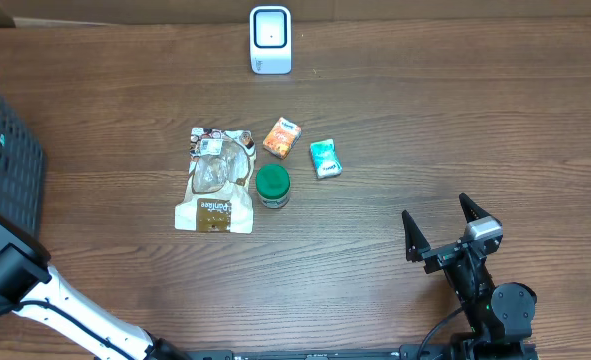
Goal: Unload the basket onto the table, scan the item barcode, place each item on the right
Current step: 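Reach the left gripper into the basket and grasp the toilet tissue pack, then place the toilet tissue pack left of the mushroom bag, raise left gripper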
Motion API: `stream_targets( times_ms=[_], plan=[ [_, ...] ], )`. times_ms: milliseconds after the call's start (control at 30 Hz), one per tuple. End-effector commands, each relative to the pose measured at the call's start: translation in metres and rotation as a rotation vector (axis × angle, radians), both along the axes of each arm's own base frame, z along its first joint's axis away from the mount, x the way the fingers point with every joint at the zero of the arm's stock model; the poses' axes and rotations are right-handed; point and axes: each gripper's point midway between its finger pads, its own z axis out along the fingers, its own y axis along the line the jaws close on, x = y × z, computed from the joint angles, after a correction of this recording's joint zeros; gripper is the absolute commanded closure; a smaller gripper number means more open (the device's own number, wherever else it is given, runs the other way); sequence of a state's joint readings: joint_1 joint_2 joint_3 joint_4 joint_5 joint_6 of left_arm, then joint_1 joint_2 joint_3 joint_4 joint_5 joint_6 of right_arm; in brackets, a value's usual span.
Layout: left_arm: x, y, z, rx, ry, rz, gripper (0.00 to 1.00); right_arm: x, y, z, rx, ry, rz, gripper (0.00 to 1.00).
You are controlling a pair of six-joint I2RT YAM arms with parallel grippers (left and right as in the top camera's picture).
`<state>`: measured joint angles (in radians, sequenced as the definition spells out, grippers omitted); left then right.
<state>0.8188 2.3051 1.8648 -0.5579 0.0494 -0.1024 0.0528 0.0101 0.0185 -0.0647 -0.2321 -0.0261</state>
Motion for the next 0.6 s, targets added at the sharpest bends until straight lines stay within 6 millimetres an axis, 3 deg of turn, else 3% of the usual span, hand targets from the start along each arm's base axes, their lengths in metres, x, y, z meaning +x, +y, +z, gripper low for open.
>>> stream_targets(
  times_ms=[0, 100, 200, 333, 367, 467, 567],
  plan=[
    [0.005, 0.003, -0.032, 0.007, 0.024, -0.037, 0.12, 0.000, 0.000, -0.002, 0.003, -0.001, 0.000, 0.00],
    [0.012, 0.005, -0.042, 0.017, 0.011, -0.045, 0.16, 0.000, 0.000, -0.002, 0.002, -0.001, 0.000, 0.00],
    [0.014, 0.002, -0.050, 0.008, 0.020, -0.052, 0.33, 0.000, 0.000, -0.002, 0.002, -0.001, 0.000, 0.00],
    [0.010, -0.004, -0.056, -0.014, 0.045, -0.053, 0.91, 0.000, 0.000, -0.002, 0.002, -0.001, 0.000, 0.00],
    [0.009, -0.005, -0.057, -0.020, 0.050, -0.053, 0.96, 0.000, 0.000, -0.002, 0.002, -0.001, 0.000, 0.00],
    [0.003, -0.011, -0.058, -0.061, 0.065, -0.026, 0.96, 0.000, 0.000, -0.002, 0.002, -0.001, 0.000, 0.00],
    [-0.001, -0.013, -0.039, -0.091, 0.045, 0.028, 0.96, 0.000, 0.000, -0.002, 0.002, -0.001, 0.000, 0.00]
  ],
)
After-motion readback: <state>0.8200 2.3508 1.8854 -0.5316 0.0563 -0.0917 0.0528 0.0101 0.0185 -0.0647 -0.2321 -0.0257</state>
